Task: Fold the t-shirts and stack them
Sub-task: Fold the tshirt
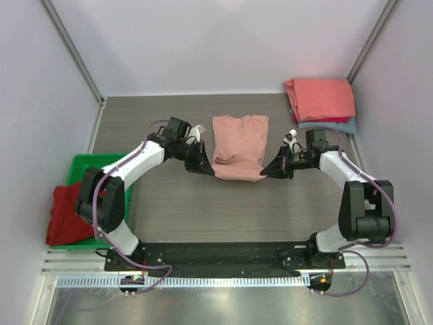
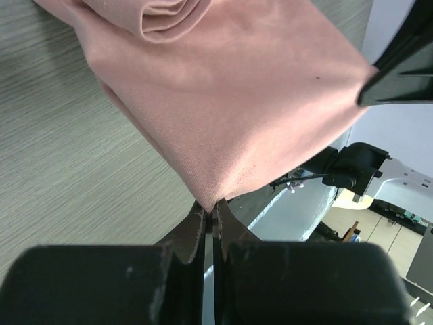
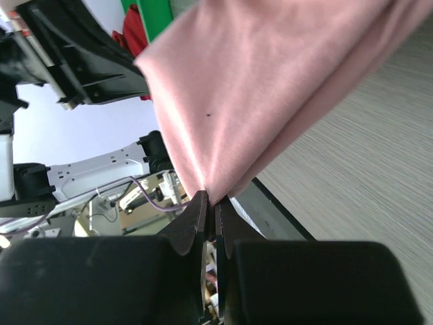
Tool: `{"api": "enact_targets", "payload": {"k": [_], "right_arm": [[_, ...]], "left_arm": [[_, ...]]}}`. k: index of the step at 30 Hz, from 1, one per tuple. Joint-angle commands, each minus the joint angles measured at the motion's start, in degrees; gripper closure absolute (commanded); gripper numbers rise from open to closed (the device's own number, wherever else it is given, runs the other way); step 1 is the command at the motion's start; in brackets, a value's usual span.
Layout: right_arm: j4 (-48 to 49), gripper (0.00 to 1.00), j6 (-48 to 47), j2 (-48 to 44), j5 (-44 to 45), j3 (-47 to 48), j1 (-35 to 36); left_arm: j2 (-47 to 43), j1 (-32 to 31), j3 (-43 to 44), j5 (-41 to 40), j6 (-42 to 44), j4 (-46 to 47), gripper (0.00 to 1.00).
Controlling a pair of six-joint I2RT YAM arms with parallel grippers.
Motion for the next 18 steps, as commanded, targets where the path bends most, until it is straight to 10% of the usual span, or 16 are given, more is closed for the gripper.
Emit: {"api": "enact_targets", "payload": {"k": [1, 18], "right_arm": [[0.95, 0.98, 1.29, -4.85, -1.21, 4.65, -0.23], [4.63, 0.98, 3.49, -2.48, 1.86, 16.69, -0.23]], "left_arm": [[-1.33, 0.25, 3.31, 1.40, 0.31, 1.17, 1.00], [2.97, 2.62, 17.47, -0.27, 0.05, 3.27, 1.00]]}}
